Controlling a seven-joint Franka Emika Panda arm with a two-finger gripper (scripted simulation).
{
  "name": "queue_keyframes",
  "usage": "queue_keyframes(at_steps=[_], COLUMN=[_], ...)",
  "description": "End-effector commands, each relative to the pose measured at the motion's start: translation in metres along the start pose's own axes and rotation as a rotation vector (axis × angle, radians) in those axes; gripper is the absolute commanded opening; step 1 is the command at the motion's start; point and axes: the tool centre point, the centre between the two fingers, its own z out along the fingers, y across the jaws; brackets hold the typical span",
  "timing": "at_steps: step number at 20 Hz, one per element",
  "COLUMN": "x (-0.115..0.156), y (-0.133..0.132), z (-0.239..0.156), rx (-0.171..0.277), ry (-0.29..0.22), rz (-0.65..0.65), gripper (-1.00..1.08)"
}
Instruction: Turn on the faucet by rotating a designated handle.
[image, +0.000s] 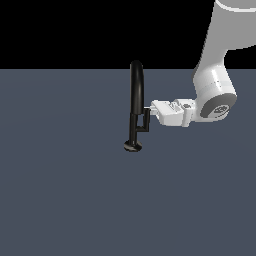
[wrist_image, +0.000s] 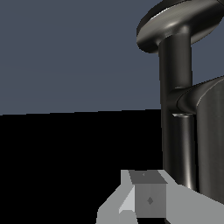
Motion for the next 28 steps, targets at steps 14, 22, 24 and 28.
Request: queue_keyframes(at_steps=[14, 22, 24, 28], x=[-0.003, -0.009, -0.011, -0.014], y=[0.006, 0.026, 0.031, 0.041], z=[0.001, 0.001, 0.001, 0.001], rx=[0.001, 0.001, 0.001, 0.001], ry=[-0.001, -0.001, -0.001, -0.001], rz=[-0.001, -0.001, -0.001, -0.001], gripper=[-1.00, -1.00, -1.00, -1.00])
